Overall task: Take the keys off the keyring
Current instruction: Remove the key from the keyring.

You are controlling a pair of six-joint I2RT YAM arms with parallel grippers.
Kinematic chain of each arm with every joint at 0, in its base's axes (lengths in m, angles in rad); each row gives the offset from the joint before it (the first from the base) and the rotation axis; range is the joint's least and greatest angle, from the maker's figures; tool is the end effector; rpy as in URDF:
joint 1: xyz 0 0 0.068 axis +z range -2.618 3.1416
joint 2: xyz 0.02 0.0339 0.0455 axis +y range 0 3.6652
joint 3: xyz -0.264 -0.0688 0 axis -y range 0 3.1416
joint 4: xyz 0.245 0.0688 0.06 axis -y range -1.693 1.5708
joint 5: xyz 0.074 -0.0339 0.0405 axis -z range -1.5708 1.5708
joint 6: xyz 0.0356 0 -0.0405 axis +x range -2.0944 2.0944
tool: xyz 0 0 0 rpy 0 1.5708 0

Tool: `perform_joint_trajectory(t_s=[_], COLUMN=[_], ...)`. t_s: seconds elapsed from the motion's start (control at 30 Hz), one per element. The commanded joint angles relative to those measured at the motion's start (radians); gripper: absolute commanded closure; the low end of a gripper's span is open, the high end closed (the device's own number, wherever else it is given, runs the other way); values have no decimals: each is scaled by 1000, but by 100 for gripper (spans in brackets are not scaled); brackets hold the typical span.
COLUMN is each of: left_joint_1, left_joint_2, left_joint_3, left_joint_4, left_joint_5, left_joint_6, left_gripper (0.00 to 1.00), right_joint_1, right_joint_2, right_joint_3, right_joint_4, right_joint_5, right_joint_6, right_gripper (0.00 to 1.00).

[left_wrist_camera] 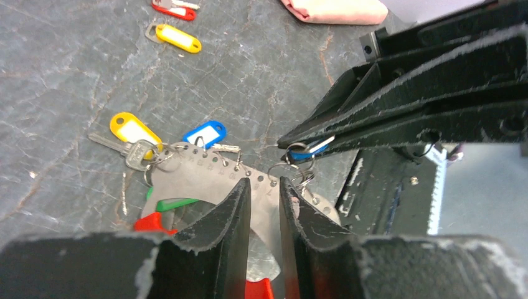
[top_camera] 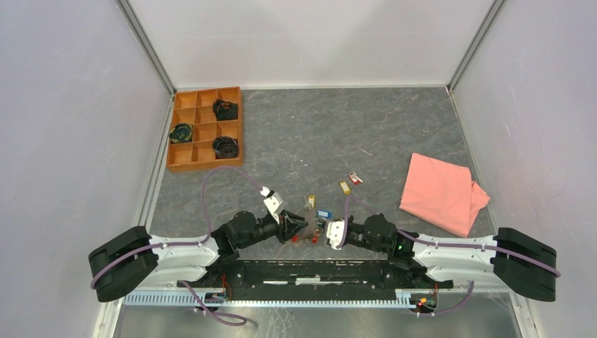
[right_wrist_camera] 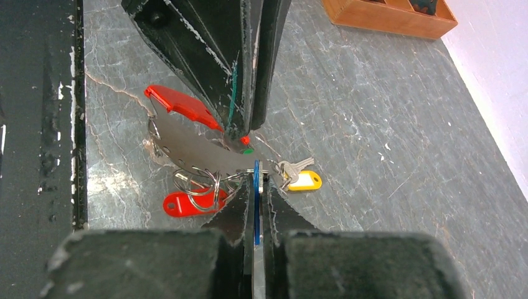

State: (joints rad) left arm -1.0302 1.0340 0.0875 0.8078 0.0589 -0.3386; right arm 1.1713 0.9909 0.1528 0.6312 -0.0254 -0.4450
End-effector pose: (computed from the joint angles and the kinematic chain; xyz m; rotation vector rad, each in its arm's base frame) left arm 0.0936 -0.1600 0.1615 0.6638 1.7041 -1.0474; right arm 0.0735 0.1764 0.1698 -1.3218 1.2371 0.5436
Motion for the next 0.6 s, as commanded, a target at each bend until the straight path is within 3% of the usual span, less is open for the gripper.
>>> perform_joint_trajectory(t_s=[0.0,0.23,0.57], left_joint_1=[-7,-7,-7], left_joint_2=[70,223,337], left_joint_3=[-29,-44,-6], left_joint_4=[239,450,520], left_joint_5=[23,112,231], left_joint_6=[224,364,486], left_gripper=[67,65,62], right_joint_1=[1,2,3], right_joint_2=[-24,-26,-43], right_joint_3=[-18,-13,-12], right_joint_4=[40,28,5], right_joint_5=[9,12,19], right_joint_6=[-40,-88,-120], right_gripper=[100,100,100])
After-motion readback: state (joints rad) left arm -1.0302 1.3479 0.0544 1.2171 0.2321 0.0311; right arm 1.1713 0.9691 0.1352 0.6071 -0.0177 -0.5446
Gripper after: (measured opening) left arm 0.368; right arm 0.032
